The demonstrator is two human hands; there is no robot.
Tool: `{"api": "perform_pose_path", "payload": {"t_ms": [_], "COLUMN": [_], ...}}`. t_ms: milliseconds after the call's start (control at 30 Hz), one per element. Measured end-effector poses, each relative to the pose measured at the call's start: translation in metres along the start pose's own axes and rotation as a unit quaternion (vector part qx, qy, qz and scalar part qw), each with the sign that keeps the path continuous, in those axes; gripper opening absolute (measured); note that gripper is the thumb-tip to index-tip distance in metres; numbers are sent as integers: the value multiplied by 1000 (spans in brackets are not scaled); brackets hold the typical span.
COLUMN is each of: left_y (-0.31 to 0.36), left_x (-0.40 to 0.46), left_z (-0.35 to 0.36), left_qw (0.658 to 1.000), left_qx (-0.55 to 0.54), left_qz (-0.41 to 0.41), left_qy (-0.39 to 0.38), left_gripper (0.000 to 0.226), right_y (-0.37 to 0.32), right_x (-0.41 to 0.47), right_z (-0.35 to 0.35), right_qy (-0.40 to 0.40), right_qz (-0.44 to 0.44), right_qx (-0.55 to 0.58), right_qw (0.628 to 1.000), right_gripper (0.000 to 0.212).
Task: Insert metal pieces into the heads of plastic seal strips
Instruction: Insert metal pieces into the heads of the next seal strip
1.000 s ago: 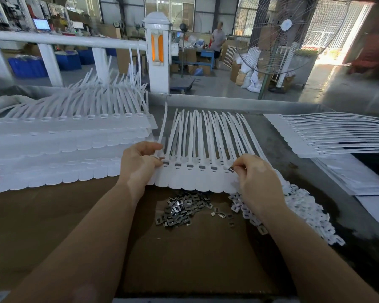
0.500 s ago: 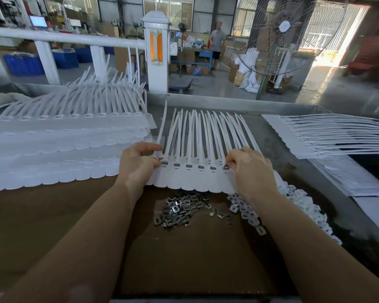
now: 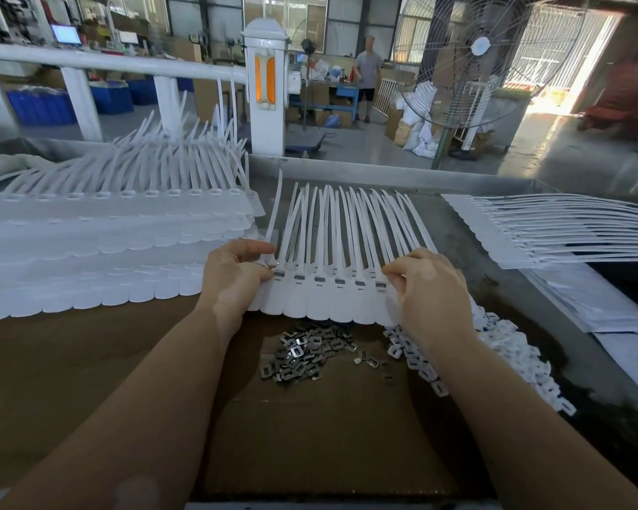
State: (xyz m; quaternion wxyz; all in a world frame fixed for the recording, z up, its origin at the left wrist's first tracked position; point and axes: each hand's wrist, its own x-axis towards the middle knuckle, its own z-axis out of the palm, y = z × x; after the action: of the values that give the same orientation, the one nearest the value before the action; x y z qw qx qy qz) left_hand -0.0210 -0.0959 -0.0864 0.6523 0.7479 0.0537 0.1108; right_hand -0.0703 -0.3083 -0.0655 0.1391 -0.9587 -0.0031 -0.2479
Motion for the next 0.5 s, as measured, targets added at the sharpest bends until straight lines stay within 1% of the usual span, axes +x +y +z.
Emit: {"api": "perform_pose_path", "payload": {"t_ms": [133,267,400,500], "left_y": [0,0,-1,-1], "left_x": [0,0,1,1], "left_z": [0,0,1,0], "left_qw": [1000,1000,1000,1000], "left_qx": [-7,-10,-7,-3], "left_qz": [-2,-2,-5,-4], "left_qy": [-2,-1,2,2], "left_gripper": [39,40,39,39], "right_y": [-8,-15,-19,-23], "right_x": [-14,-30,-37,-39], "right_z": [1,5,3,3], "right_qy": [34,45,42,8], "right_qz": [-22,-76,-173,-213], "right_qx": [78,122,150,136], "right_qw": [996,989,973,967], "right_gripper": [19,16,22,21]}}
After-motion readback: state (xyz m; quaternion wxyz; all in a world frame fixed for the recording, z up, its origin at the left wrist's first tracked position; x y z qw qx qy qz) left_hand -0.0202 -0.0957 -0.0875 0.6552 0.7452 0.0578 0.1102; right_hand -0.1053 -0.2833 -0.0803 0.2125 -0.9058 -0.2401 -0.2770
